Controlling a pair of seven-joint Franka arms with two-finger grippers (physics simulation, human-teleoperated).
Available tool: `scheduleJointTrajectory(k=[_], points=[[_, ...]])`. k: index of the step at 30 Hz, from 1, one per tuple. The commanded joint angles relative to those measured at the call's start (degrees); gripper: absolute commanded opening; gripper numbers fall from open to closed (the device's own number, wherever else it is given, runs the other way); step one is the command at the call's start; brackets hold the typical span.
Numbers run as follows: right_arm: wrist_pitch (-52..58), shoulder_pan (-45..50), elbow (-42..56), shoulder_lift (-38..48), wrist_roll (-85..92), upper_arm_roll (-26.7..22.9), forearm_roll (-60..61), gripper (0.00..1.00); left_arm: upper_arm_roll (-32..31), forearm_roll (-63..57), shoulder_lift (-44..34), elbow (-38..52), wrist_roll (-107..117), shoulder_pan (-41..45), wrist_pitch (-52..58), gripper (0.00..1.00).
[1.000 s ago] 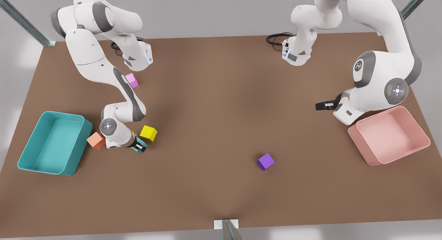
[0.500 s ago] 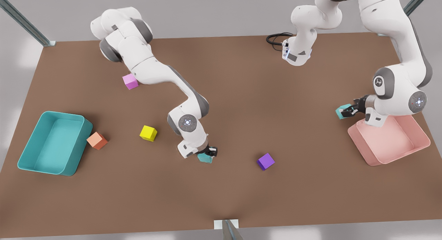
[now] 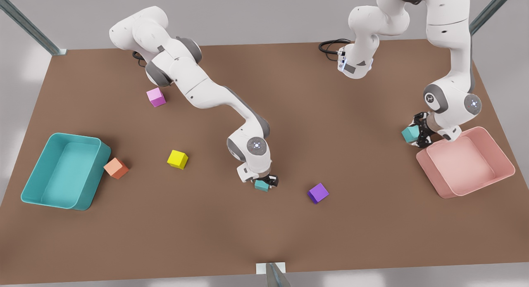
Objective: Stack the two blue cubes on top of each other
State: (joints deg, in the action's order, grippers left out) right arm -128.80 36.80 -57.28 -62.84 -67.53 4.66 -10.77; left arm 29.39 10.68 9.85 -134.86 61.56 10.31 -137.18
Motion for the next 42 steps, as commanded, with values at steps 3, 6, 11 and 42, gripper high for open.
scheduleJointTrajectory(k=[3, 6, 11, 42], points=[[0.4, -0.1, -0.3, 1.5, -12.8, 0.1, 0.0, 1.0, 2.3, 0.3, 0.1, -1.5, 21.9, -0.6, -6.8, 1.0], [1.8, -0.7, -1.1, 3.1, -12.4, 0.2, 0.3, 1.0, 2.4, -0.1, 0.0, -1.6, 20.5, -0.6, -2.5, 1.0], [14.5, -4.6, -5.6, 13.6, -2.7, 0.7, 5.0, 1.0, 4.3, -1.2, -0.1, -3.7, 16.1, -0.6, -1.7, 1.0], [50.8, -37.1, -10.7, 42.9, 75.4, 0.3, 9.2, 1.0, 2.3, 8.2, 11.6, -3.6, 5.8, 0.1, -10.5, 0.56]])
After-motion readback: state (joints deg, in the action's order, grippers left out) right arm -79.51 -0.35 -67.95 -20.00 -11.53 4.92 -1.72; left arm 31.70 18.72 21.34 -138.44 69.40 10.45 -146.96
